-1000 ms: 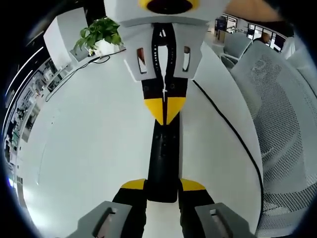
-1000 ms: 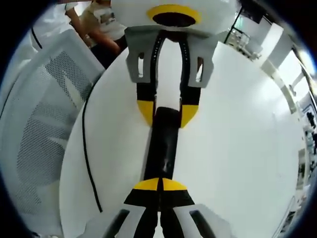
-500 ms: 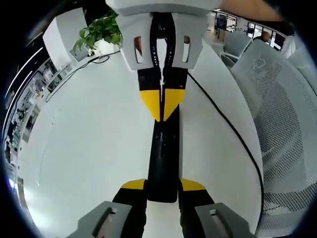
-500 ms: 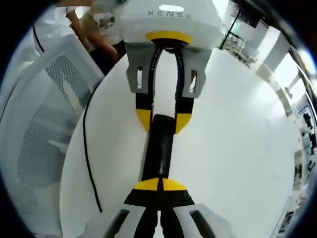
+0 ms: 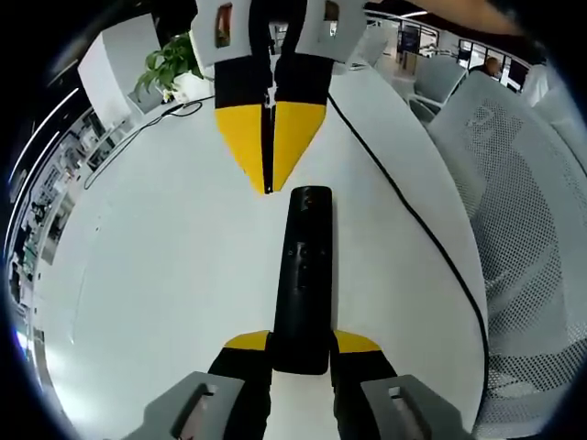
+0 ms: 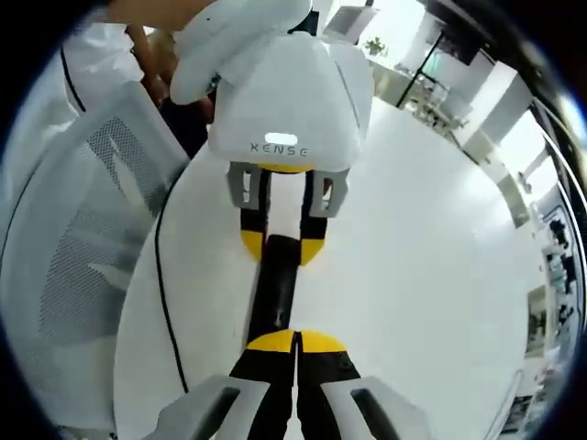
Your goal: Press the specified remote control buttons in sequence, fully releasing each button before pressing the next.
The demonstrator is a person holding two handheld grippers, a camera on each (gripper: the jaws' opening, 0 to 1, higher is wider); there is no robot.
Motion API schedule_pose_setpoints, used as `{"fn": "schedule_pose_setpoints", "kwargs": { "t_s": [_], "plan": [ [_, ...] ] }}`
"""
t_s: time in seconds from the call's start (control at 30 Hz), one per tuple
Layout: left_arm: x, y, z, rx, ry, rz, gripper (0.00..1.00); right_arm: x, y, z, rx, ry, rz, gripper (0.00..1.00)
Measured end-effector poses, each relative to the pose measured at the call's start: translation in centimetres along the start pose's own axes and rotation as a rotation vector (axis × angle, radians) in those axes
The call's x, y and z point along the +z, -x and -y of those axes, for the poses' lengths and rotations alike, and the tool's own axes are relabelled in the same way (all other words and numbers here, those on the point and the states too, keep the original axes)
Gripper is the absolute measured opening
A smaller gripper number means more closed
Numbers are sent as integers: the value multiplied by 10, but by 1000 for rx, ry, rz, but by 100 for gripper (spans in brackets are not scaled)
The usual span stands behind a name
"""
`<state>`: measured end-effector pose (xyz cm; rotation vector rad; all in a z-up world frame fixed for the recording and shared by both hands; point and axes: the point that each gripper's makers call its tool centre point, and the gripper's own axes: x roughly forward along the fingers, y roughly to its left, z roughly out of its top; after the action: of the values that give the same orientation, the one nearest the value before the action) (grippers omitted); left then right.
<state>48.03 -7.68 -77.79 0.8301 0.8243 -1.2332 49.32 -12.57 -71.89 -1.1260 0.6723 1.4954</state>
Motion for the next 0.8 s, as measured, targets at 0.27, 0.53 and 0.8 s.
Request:
{"fn": "schedule_pose_setpoints", "kwargs": {
  "t_s": [0.27, 0.53, 0.8],
  "plan": [
    [0, 0, 0, 1, -1, -1, 24, 0, -1, 0, 1, 3, -1, 0],
    [1, 0, 0, 0, 0, 1, 24, -1, -4, 4, 7, -12, 4, 0],
    [1, 0, 0, 2, 1, 6, 24, -3, -20, 0, 41, -16, -1, 0]
  ]
}}
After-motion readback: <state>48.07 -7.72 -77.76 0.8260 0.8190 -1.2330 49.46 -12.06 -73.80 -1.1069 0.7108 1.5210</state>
